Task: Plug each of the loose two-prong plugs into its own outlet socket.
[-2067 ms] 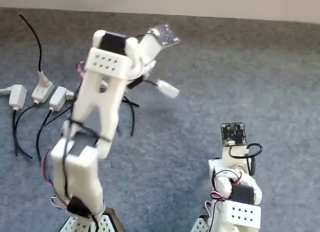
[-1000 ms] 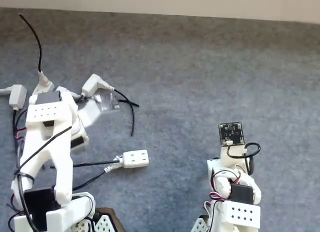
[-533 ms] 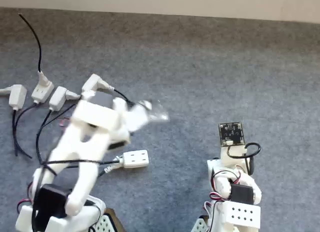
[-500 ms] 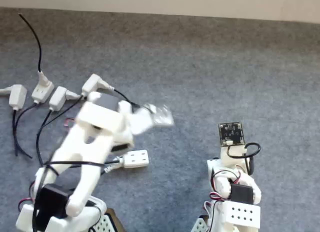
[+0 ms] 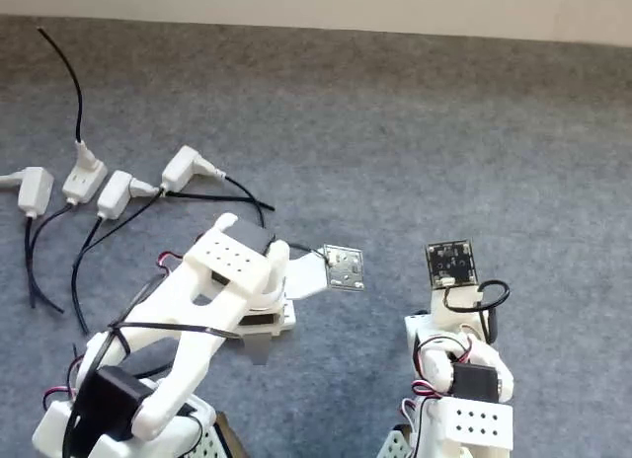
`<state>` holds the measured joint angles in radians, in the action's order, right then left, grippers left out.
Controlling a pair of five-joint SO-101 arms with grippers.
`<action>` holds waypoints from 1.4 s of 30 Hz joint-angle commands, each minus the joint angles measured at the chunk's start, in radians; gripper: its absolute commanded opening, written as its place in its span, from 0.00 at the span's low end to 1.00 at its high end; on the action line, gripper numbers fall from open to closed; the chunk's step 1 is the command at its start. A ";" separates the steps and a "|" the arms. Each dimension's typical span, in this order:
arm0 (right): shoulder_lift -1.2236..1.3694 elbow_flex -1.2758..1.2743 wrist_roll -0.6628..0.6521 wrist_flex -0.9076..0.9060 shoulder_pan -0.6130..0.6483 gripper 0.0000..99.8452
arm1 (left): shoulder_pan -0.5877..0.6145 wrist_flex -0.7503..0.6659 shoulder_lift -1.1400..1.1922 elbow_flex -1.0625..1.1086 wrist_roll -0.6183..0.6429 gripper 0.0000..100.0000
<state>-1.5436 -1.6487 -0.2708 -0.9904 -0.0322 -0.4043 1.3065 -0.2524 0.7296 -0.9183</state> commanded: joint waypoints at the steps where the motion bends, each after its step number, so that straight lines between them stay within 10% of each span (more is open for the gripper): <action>1: -0.007 0.018 0.005 0.018 0.015 0.35 | -0.021 -0.132 -0.024 0.054 -0.002 0.29; 12: -0.007 0.018 0.005 0.018 0.018 0.35 | 0.001 -0.292 -0.025 0.113 0.005 0.29; 22: -0.008 0.018 0.005 0.018 0.018 0.35 | -0.025 0.072 -0.035 -0.140 0.005 0.29; 30: -0.008 0.018 0.005 0.018 0.018 0.35 | 0.239 0.124 -0.024 -0.315 0.003 0.29; 42: -0.010 0.018 0.005 0.018 0.018 0.35 | 0.473 -0.017 -0.124 0.022 -0.097 0.29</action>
<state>-1.5436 -1.6487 -0.2708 -0.9904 -0.0261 -0.0008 1.2666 -0.2770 0.7495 -0.9874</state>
